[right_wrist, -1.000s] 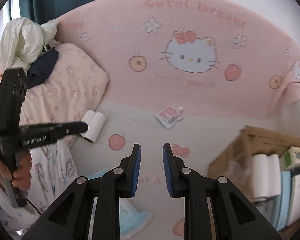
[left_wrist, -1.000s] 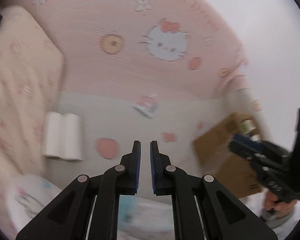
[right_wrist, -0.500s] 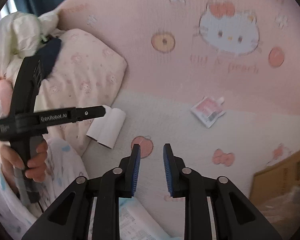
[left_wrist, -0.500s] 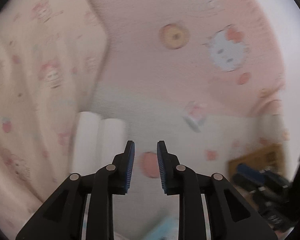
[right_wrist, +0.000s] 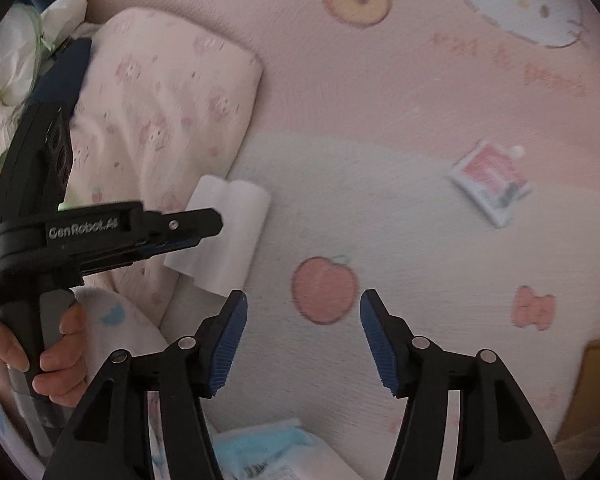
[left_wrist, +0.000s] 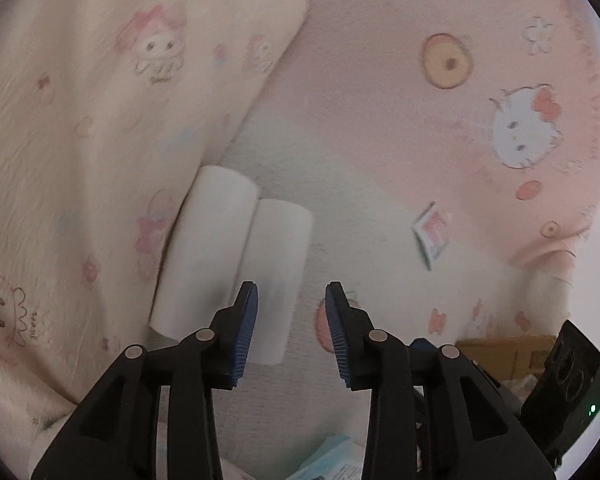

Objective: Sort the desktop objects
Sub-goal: 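Withdraw the right gripper from the box toward the two paper rolls on the bed, then close the right gripper on the nearer white paper roll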

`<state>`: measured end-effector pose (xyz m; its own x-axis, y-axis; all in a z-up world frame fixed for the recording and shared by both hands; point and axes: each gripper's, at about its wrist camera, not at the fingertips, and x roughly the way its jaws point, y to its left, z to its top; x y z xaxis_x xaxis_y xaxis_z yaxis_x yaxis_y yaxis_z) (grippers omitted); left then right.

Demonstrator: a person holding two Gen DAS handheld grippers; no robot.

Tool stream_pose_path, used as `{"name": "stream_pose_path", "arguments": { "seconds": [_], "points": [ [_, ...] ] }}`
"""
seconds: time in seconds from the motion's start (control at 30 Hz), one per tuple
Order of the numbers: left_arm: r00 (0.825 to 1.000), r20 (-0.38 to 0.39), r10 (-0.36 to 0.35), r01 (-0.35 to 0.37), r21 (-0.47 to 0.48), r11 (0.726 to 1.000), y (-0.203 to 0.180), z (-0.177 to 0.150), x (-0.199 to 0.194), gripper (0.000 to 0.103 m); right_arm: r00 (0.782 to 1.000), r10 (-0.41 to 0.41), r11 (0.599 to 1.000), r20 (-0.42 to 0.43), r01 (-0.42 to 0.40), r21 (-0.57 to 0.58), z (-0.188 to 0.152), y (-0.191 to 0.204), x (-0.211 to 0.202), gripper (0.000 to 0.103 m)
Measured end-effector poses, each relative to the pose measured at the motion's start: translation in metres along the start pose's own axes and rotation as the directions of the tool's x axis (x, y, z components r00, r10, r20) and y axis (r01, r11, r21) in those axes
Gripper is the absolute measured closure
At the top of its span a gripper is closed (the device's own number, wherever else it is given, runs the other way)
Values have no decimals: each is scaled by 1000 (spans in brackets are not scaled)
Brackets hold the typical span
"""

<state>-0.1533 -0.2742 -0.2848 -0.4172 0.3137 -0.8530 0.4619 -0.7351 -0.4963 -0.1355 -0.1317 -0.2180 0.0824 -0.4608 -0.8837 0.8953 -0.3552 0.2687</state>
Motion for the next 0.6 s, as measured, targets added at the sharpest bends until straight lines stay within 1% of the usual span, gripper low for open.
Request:
{"name": "stream_pose_path", "arguments": {
  "seconds": [0.13, 0.2, 0.3, 0.37, 0.43, 0.6],
  "points": [
    [1000, -12, -8, 8, -2, 1000, 2, 0, 9, 64, 1000, 24, 1000, -6, -24, 15, 2, 4, 15, 47],
    [999, -19, -26, 26, -7, 1000, 2, 0, 12, 64, 999, 36, 999, -11, -36, 21, 3, 5, 19, 47],
    [998, -28, -54, 53, -18, 998, 4, 3, 17, 65, 998, 57, 998, -11, -57, 6, 4, 8, 25, 47],
    [998, -27, -57, 56, -18, 998, 1, 6, 20, 65, 998, 54, 999, -20, -54, -2, 4, 10, 30, 47],
    [998, -28, -62, 61, -14, 998, 3, 6, 20, 65, 997, 72, 997, -27, -72, -1, 5, 11, 37, 47],
    [991, -46, -124, 124, -6, 992, 0, 8, 23, 65, 991, 130, 988, -20, -128, 81, 9, 4, 48, 47]
  ]
}}
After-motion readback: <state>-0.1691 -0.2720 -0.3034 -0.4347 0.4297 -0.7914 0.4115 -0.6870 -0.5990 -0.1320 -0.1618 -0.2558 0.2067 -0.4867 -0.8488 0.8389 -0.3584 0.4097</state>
